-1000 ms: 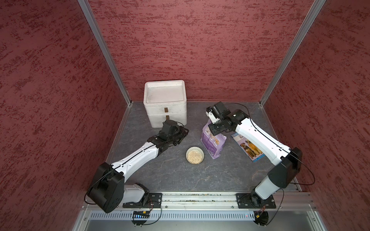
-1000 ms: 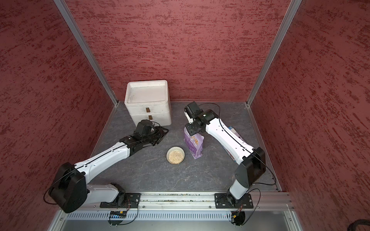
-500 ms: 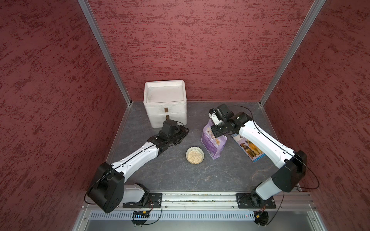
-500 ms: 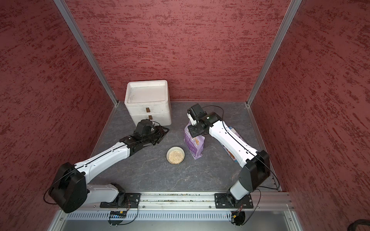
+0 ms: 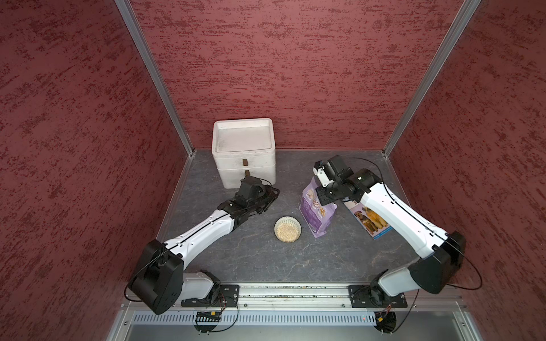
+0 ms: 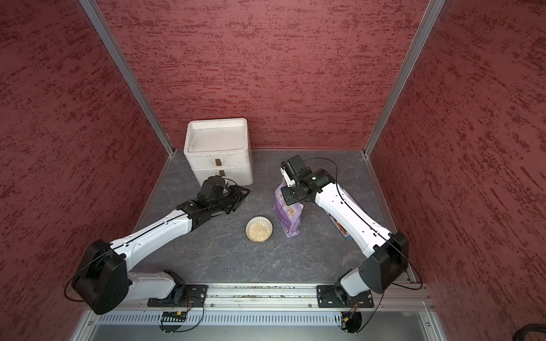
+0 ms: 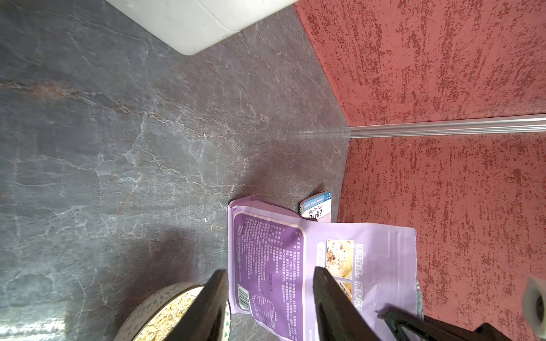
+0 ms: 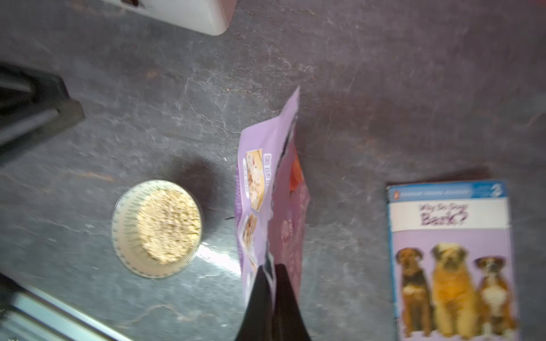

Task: Pour the oats into the breakfast bowl
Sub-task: Close the oats bag at the center of the board.

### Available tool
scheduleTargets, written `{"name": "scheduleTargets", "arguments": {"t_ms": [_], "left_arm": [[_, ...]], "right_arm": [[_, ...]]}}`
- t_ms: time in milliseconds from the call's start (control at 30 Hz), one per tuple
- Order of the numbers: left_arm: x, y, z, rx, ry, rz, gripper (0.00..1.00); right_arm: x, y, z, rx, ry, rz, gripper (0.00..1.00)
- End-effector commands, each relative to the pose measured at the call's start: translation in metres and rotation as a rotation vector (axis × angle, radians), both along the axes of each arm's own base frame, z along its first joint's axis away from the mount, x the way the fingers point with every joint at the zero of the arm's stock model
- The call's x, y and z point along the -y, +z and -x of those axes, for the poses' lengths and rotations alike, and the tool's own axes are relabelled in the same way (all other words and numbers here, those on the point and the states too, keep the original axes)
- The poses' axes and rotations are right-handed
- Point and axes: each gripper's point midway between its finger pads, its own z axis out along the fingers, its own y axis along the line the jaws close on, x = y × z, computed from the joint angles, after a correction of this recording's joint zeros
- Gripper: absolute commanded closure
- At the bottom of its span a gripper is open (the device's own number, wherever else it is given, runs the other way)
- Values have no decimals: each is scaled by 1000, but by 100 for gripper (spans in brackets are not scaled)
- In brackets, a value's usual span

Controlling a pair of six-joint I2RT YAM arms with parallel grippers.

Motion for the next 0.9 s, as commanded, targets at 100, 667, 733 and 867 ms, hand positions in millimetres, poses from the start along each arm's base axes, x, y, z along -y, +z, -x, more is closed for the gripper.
{"name": "scheduleTargets", "arguments": {"t_ms": [100, 667, 733, 867], "left_arm": [[4, 10, -2, 24, -6, 12, 50], [3, 14, -2, 32, -7, 15, 50], [3, 15, -2, 33, -7, 14, 50], [3, 14, -1, 31, -5, 11, 50]], "right_arm": [[6, 18, 3, 79, -36, -72, 100], [15, -1, 33, -10, -56, -132, 98], [19, 0, 32, 1, -73, -127, 100], [28, 10, 32, 73, -94, -127, 100]]}}
